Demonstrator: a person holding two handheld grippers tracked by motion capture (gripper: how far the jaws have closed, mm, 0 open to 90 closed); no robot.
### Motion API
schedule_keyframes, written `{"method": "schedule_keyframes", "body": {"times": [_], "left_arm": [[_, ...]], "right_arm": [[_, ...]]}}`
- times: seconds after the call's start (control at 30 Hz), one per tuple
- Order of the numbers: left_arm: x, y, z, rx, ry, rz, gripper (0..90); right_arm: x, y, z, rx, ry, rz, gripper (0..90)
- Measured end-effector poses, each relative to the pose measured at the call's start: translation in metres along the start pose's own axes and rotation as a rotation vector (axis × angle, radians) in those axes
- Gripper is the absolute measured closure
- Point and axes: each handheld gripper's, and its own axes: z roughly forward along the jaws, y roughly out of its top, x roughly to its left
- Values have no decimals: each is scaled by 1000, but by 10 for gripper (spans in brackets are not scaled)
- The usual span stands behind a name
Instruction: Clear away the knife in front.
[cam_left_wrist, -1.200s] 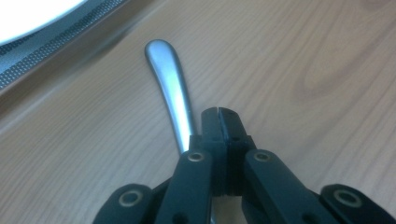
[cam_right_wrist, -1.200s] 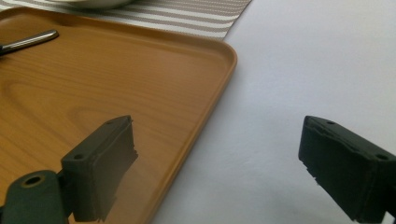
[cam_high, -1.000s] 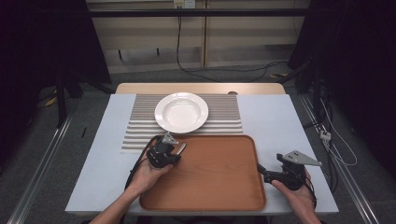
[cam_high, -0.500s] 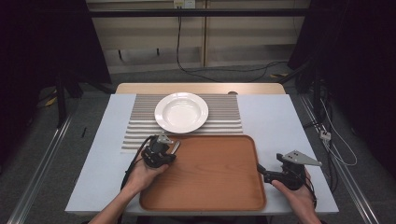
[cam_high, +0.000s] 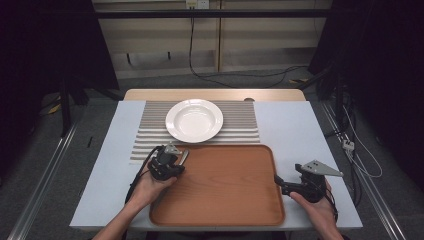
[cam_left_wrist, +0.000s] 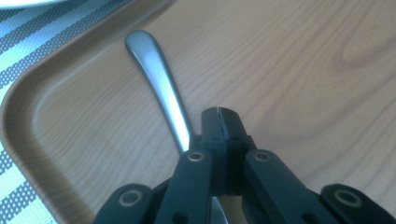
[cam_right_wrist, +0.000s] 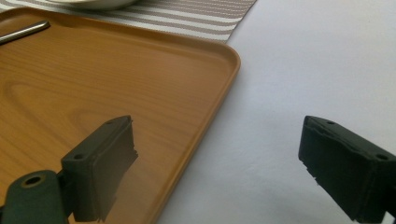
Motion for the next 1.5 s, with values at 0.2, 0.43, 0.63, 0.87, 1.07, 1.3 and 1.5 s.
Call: {"method": "schedule_keyframes", "body": {"times": [0.2, 0.43, 0.63, 0.87, 1.07, 1.3, 1.5], "left_arm": [[7, -4, -3, -6, -21, -19, 900], [16, -14, -11, 5, -12, -35, 900], [22, -22, -16, -3, -15, -50, 900], [23, -23, -17, -9, -14, -49, 900], [22, -24, -18, -32, -8, -54, 900], [21, -22, -27, -120, 23, -69, 670], [21, -20, -35, -225, 70, -107, 248]], "right_arm": [[1, 0, 2, 5, -1, 0, 105], [0, 0, 4, 13, 1, 8, 105], [0, -1, 1, 7, -8, 6, 104], [0, -1, 3, 9, -3, 8, 104], [0, 0, 3, 9, -1, 6, 104], [1, 0, 3, 8, -1, 9, 105], [0, 0, 3, 9, 1, 8, 104]]}}
